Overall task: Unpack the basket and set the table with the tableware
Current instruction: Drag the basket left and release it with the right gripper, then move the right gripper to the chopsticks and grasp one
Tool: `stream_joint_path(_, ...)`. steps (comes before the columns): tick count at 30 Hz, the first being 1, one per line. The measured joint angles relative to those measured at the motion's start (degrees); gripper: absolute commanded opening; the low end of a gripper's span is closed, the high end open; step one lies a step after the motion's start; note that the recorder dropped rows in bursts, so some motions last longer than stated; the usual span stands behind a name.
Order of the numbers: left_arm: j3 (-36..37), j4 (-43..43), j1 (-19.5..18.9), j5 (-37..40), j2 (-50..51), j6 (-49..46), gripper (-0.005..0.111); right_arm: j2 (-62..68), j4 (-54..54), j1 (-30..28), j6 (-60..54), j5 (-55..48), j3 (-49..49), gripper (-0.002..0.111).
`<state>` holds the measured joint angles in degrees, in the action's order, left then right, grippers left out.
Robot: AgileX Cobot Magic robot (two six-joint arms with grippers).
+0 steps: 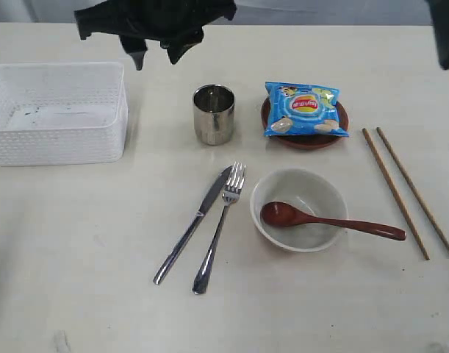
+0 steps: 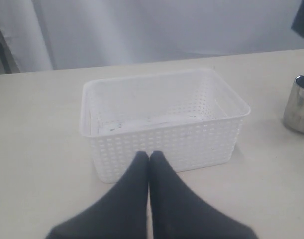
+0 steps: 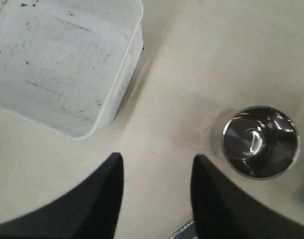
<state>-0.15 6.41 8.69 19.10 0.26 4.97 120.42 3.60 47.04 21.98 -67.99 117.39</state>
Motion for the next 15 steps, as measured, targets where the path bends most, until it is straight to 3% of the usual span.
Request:
stream_joint_path(5,0.0,0.0,0.0,0.0,0.0,0.0,0.000,-4.8,0.3,0.0,-1.9,-1.2,-1.9,-0.001)
stream_joint_path(15,0.0,0.0,0.0,0.0,0.0,0.0,0.000,-23.2,6.0,-1.7,-1.7,-1.4,-22.3,0.000)
